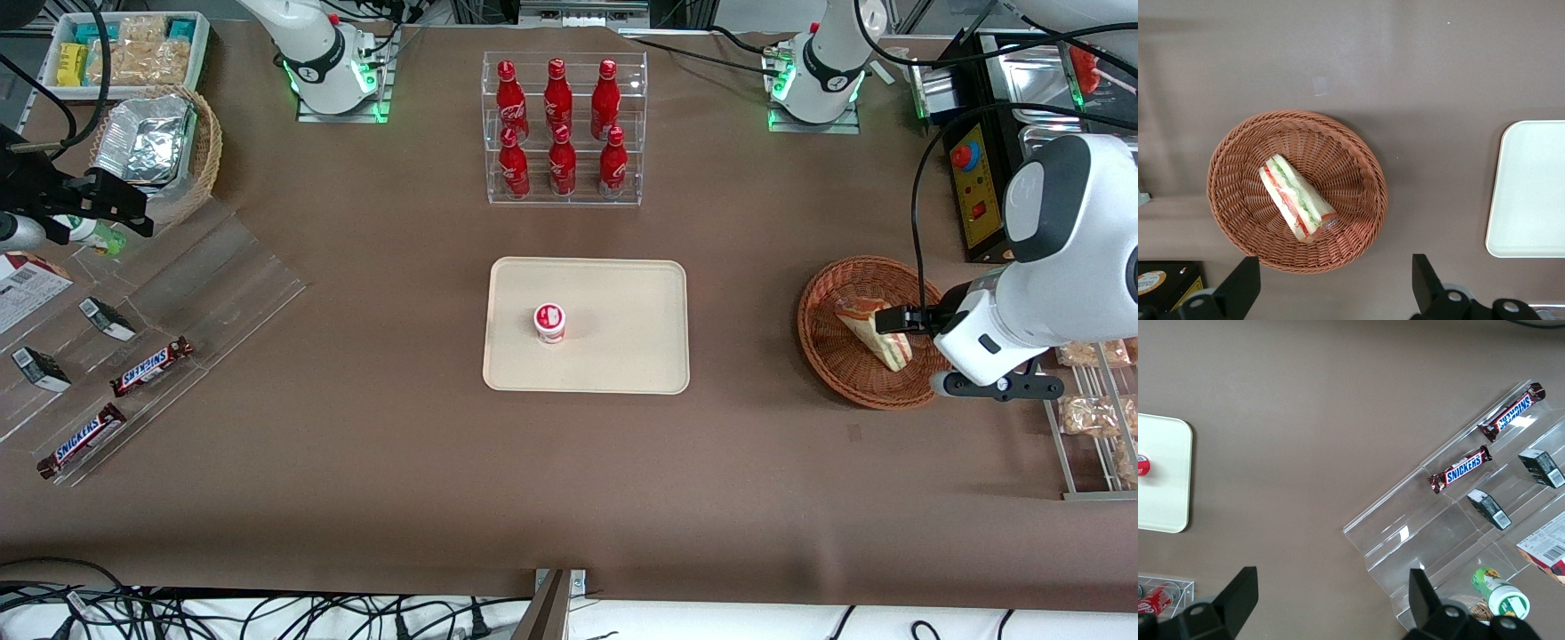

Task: Place sandwich from basket to tray
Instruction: 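Lower the open left gripper over the sandwich in the wicker basket, then close the left gripper on the sandwich and lift it from the basket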

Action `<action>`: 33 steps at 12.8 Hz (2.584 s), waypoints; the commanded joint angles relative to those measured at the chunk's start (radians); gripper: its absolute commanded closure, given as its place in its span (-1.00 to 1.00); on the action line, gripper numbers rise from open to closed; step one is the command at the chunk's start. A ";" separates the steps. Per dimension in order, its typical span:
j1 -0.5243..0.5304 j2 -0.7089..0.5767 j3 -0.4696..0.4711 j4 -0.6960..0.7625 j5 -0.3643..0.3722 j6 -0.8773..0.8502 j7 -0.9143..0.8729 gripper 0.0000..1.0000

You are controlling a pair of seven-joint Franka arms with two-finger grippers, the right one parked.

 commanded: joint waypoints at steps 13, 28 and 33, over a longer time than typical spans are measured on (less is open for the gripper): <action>-0.013 0.012 0.003 -0.011 0.103 -0.010 -0.174 -1.00; 0.007 -0.309 0.002 -0.835 0.288 0.710 -0.834 -1.00; 0.015 -0.310 0.000 -0.959 0.406 0.876 -0.928 -1.00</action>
